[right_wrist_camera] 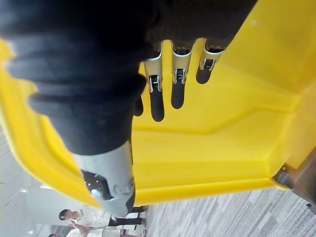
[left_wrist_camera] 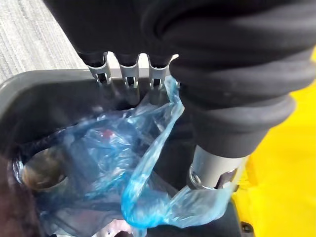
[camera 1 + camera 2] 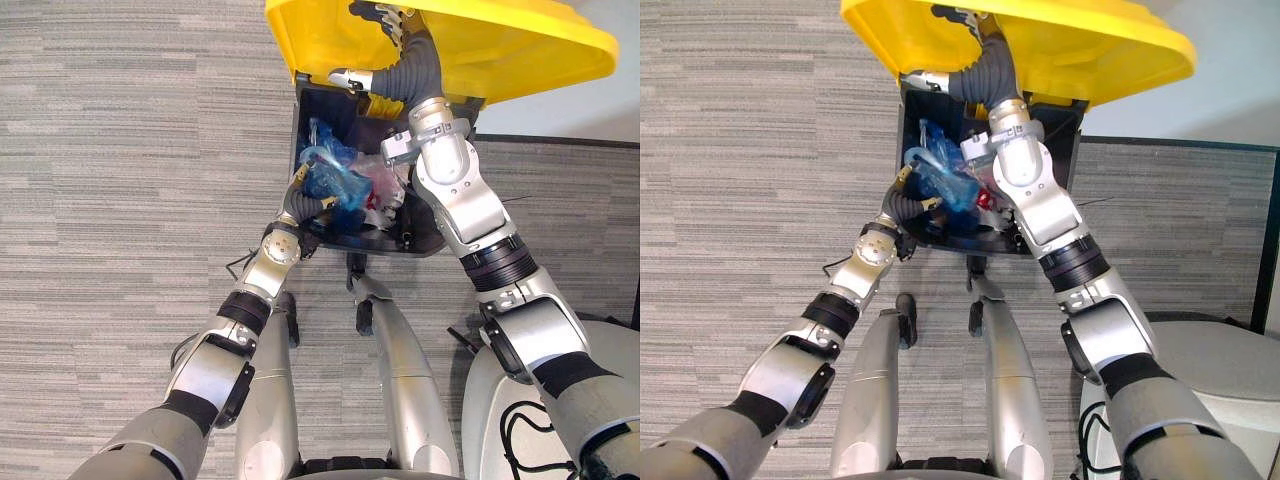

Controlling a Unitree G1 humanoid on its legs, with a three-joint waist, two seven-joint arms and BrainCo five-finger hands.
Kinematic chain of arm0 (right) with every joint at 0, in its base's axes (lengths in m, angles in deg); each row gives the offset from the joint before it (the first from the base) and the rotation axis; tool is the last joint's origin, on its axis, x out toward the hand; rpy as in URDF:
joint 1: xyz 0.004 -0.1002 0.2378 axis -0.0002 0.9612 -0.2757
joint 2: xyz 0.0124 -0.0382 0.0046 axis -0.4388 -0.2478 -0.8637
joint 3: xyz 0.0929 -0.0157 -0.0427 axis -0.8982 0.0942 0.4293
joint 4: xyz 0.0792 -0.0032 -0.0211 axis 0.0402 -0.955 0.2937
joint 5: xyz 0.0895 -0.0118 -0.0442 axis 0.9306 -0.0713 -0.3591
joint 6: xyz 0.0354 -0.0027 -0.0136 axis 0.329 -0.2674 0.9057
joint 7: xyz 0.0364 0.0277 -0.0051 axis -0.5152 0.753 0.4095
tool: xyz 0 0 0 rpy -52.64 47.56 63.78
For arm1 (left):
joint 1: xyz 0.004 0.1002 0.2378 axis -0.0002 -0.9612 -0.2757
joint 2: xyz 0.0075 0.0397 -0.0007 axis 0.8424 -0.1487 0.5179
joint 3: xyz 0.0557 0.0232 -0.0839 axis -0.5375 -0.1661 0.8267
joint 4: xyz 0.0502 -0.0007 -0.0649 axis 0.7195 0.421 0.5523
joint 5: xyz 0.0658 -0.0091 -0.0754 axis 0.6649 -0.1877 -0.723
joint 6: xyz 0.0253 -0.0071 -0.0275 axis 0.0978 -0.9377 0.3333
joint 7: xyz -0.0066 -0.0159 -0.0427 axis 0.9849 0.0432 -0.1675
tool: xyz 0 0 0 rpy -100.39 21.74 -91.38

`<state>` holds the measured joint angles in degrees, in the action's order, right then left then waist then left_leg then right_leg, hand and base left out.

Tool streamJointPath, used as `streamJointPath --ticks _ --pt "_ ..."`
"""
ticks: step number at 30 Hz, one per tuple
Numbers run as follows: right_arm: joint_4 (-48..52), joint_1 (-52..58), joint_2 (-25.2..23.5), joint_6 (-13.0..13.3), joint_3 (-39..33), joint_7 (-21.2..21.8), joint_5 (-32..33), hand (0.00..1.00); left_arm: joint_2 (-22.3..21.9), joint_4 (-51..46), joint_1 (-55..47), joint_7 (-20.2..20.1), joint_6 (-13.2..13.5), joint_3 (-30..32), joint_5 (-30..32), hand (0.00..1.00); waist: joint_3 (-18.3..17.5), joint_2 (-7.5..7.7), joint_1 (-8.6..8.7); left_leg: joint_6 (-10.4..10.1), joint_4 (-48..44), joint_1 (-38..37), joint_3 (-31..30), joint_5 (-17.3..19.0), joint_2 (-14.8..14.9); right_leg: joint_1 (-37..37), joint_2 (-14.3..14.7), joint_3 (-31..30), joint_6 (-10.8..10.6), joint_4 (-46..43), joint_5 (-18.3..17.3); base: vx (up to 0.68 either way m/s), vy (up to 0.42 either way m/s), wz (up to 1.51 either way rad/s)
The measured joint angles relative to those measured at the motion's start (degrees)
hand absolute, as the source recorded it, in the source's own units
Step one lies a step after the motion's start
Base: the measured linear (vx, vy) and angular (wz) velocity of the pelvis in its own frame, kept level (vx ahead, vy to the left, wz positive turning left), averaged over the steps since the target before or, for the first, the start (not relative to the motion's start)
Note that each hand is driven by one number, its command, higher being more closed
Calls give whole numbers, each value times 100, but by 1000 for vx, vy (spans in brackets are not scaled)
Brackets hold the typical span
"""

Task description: Gather rubbish on tea table into small bin, then transfer packed bag to large trash can.

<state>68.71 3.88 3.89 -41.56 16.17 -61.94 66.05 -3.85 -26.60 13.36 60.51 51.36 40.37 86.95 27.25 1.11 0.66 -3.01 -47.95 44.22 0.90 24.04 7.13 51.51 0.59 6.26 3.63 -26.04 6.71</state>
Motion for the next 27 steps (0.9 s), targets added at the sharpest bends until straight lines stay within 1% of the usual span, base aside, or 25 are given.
streamJointPath --ticks 4,7,10,12,14,15,17,19,21,23,25,27 --pt "1 263 6 7 -48 2 -5 0 10 -266 -26 -108 101 -152 -62 0 -12 -1 0 30 82 -85 62 -41 12 -91 -80 33 -2 23 -1 -18 3 12" --pt "2 680 -5 6 -82 12 -62 0 50 -675 -303 -110 177 -214 -221 0 -13 -2 -23 28 115 -235 59 -48 10 -240 -89 48 -7 35 -16 2 10 2" --pt "5 1227 -21 2 -453 14 -238 0 104 -1211 -705 -104 215 -164 -364 0 -13 -2 -143 43 208 -457 51 -86 -35 -440 -140 70 -22 34 -52 8 16 8" --pt "14 1494 -19 -2 -548 15 -265 0 122 -1497 -1003 -100 301 -25 -464 0 -13 -2 -158 41 247 -553 29 -89 -46 -577 -154 98 -20 33 -81 -4 4 16" --pt "148 1958 -19 -9 -717 25 -388 0 153 -1883 -1497 -107 394 231 -611 0 -35 -13 -161 40 408 -764 -63 -143 -133 -777 -246 177 -30 30 -164 -4 -8 32" --pt "330 2313 -20 -10 -817 39 -453 0 155 -2092 -1844 -108 439 399 -730 0 -129 -31 -172 33 511 -851 -61 -184 -159 -837 -283 196 -26 24 -201 47 -26 23" --pt "612 2827 -45 -12 -939 86 -462 0 154 -2367 -2382 -109 506 733 -943 0 -234 -71 -290 8 650 -1040 -67 -239 -182 -970 -307 212 -20 25 -251 74 -29 16" --pt "767 3313 -105 -12 -1104 153 -573 0 153 -2525 -2919 -125 578 1087 -1229 0 -299 -114 -318 -25 863 -1324 -107 -312 -235 -1202 -374 275 -30 21 -342 65 -35 23" --pt "797 3875 -300 -37 -1302 257 -641 0 149 -2708 -3603 -243 639 1567 -1521 0 -441 -127 -368 -67 1104 -1708 -185 -337 -243 -1523 -392 355 -11 34 -456 70 -62 23" --pt "876 4307 -384 -39 -1380 286 -698 0 142 -2705 -4032 -296 653 1824 -1598 0 -640 -126 -454 -93 1290 -1922 -217 -354 -248 -1677 -415 411 -19 38 -549 80 -71 19" --pt "901 4523 -497 -38 -1464 385 -786 0 141 -2631 -4444 -383 652 2025 -1622 0 -721 -124 -469 -91 1519 -2210 -242 -441 -256 -1905 -439 458 -15 74 -612 77 -70 16" --pt "872 4663 -670 -36 -1540 485 -875 0 79 -2074 -4823 -516 637 2242 -1573 0 -911 -129 -474 -133 1766 -2483 -243 -523 -259 -2110 -438 470 -58 154 -650 75 -59 5"
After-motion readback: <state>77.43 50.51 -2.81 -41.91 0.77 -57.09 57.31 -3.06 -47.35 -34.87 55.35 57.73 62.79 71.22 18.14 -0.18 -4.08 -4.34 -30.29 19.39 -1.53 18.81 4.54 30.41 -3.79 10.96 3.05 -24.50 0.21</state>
